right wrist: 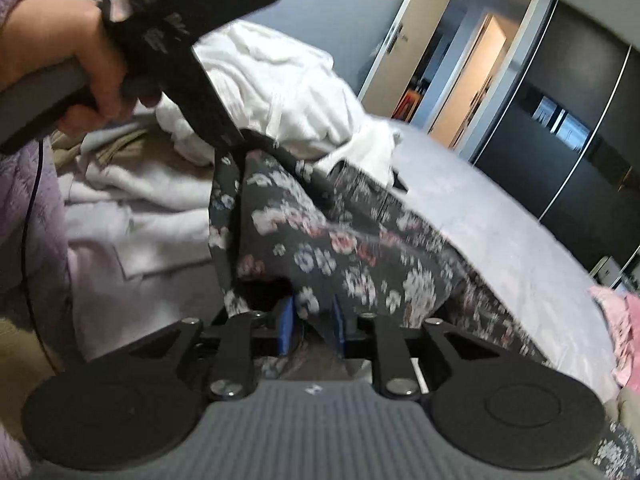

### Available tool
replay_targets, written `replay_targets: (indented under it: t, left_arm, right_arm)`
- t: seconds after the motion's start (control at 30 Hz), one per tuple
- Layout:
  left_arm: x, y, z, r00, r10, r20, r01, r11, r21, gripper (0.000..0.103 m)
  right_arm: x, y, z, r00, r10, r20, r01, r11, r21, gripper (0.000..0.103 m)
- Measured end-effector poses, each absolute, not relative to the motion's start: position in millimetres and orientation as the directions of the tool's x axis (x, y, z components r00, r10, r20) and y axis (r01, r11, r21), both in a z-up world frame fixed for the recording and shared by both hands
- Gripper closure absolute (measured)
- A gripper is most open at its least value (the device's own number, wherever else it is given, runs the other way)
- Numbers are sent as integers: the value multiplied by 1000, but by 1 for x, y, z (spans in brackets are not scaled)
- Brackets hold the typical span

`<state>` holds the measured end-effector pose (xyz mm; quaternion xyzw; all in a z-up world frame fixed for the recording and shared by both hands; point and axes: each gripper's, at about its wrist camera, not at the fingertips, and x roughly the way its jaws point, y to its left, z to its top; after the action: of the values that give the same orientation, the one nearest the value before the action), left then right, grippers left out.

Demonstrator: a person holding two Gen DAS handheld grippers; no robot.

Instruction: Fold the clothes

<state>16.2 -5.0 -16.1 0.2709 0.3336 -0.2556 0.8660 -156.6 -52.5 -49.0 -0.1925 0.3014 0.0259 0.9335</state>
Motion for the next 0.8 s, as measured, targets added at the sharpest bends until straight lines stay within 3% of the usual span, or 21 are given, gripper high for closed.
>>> replay_targets:
  t: [0.1,0.17,0.3,0.47,0.8]
  left_arm:
    - [14,-3,-9,568,-327,-755,692,686,223,95]
    - [11,-5,-3,527,-361,-769,733,651,197,82]
    - [1,-14,11,436,-434,-789,814,564,140,76]
    - [-4,-36,29,325,-543,-775,894,444,63,52]
    - [10,-121,-31,145,-523,-840,956,292,-17,52]
  right_arm:
    - [-155,-62,-41,785,-55,-617,-196,923,-332,75]
    - [-166,-67,-35,764,-38,-644,-231,916,-327,71]
    - [-178,-82,-25,723,15,-690,-319,894,-316,69]
    - [-184,-113,-14,697,52,-715,-429,830,-357,66]
    - [-121,-182,-57,656,-82,-751,-443,763,-470,66]
